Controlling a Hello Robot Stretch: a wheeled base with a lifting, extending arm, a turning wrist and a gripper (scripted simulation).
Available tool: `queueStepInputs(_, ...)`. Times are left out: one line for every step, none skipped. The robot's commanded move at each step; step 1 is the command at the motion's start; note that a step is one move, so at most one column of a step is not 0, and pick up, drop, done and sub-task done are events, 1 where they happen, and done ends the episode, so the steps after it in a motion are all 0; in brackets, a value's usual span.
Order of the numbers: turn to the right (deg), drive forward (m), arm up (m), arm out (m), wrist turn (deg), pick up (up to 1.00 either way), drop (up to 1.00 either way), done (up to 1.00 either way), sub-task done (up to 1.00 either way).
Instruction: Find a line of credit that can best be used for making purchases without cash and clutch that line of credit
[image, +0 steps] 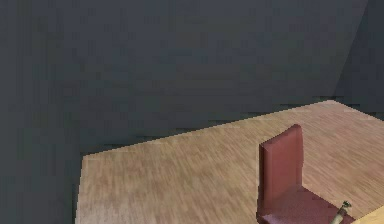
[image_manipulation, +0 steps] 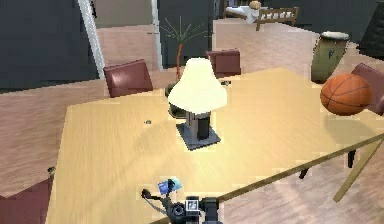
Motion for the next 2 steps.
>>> queueStepInputs(0.0, 0.0, 0.0, 0.0, 0.0, 1.0, 0.0, 0.0, 0.0)
queueStepInputs(0.0, 0.0, 0.1, 0.0, 0.0, 0.0, 0.0, 0.0, 0.0)
